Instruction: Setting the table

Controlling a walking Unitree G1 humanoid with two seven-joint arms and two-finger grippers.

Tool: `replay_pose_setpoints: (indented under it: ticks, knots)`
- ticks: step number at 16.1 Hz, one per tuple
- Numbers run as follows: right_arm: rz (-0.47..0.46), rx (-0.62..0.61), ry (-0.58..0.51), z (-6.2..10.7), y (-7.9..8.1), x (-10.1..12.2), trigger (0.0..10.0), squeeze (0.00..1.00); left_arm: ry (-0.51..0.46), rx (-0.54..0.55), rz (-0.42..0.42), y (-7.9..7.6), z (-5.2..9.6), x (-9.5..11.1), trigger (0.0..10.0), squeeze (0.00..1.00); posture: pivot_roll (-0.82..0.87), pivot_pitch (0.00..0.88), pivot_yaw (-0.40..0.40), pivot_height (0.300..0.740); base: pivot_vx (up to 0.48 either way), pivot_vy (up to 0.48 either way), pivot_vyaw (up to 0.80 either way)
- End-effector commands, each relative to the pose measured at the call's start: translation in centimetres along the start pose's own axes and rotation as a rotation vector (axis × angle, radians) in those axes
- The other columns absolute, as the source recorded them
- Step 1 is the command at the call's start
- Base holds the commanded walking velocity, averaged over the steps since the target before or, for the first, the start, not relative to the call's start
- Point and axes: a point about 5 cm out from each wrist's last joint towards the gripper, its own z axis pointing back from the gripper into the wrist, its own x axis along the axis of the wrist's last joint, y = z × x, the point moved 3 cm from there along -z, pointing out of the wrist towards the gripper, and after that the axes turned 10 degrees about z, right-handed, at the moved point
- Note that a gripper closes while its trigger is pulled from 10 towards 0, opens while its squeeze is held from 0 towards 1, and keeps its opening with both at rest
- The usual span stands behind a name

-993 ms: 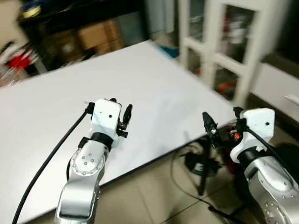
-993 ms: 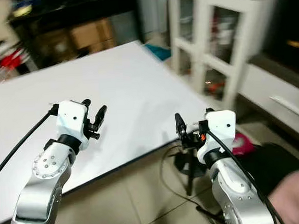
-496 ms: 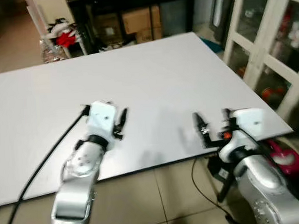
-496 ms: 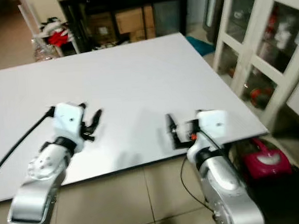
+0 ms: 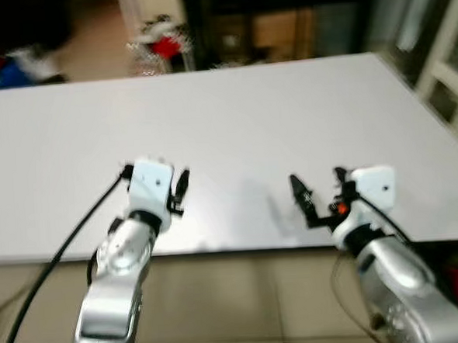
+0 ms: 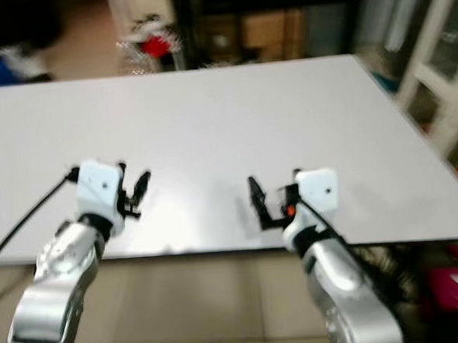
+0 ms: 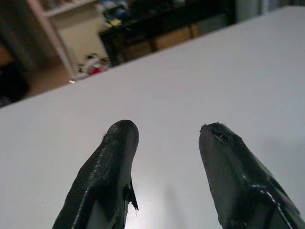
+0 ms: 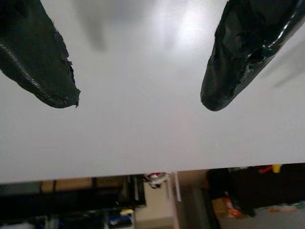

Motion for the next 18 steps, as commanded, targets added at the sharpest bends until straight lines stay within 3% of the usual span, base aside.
replay_pose_setpoints:
  ticks: [1,18]
  knots:
    - [-0.015,0.009,0.002,-0.2,0.2,0.0,10.0,0.0,0.001,0.017,-0.015,0.4,0.2,0.1,10.0,0.0,0.04,0.0,0.093,0.74,0.0,0.259,0.8]
    - [-0.041,0.054,-0.002,-1.2,0.6,0.1,10.0,0.0,-0.011,0.094,-0.015,1.5,0.9,0.4,10.0,0.0,0.07,0.0,0.051,0.74,0.0,0.257,0.8]
